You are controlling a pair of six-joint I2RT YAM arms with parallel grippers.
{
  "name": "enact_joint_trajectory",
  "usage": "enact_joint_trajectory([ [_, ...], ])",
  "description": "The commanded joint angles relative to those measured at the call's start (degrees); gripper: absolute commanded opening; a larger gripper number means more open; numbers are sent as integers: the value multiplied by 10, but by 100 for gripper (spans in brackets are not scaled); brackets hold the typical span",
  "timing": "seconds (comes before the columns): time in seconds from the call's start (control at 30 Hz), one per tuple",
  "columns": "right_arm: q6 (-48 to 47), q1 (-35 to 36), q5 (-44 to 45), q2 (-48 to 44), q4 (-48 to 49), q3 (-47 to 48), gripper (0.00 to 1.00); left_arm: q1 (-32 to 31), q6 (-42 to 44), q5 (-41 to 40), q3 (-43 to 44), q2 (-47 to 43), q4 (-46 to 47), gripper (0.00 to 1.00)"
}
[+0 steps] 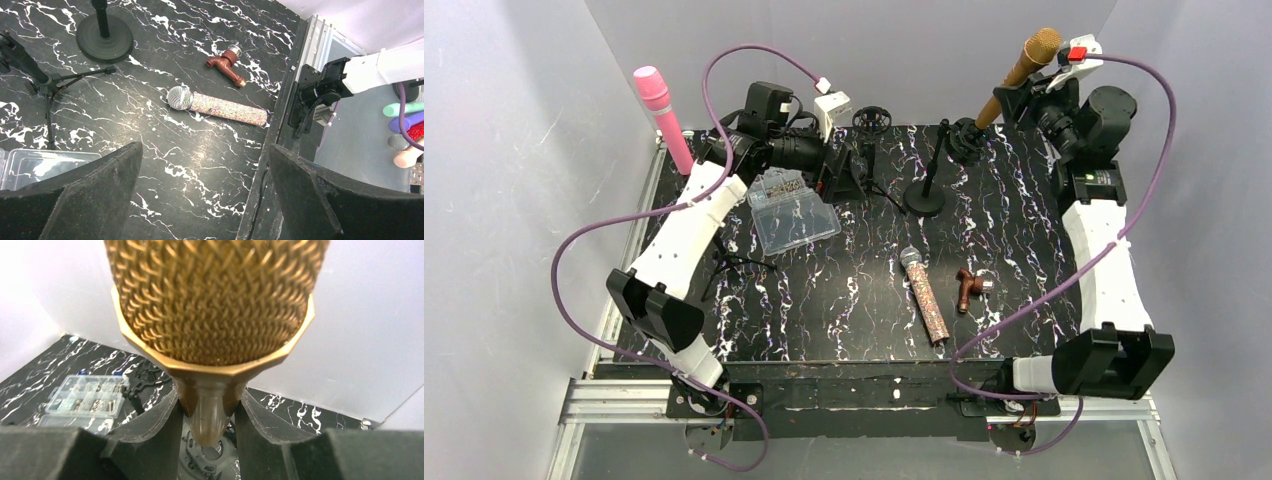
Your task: Remove the microphone from the stand
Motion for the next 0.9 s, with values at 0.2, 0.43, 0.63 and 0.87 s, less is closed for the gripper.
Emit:
enact_joint_trajectory([
  [0.2,-164,94,-58,-98,-313,58,1,-4,15,30,25,-48,-107,98],
  [0.43,-124,210,-28,-121,-397,-43,1,3,94,-62,5,-90,-211,98],
  [0.63,-54,304,-23,-64,-415,-105,1,25,140,-118,-33,-135,-241,98],
  [0.87,15,365,-37,6,-356,-179,1,28,137,-129,-61,-167,-243,98],
])
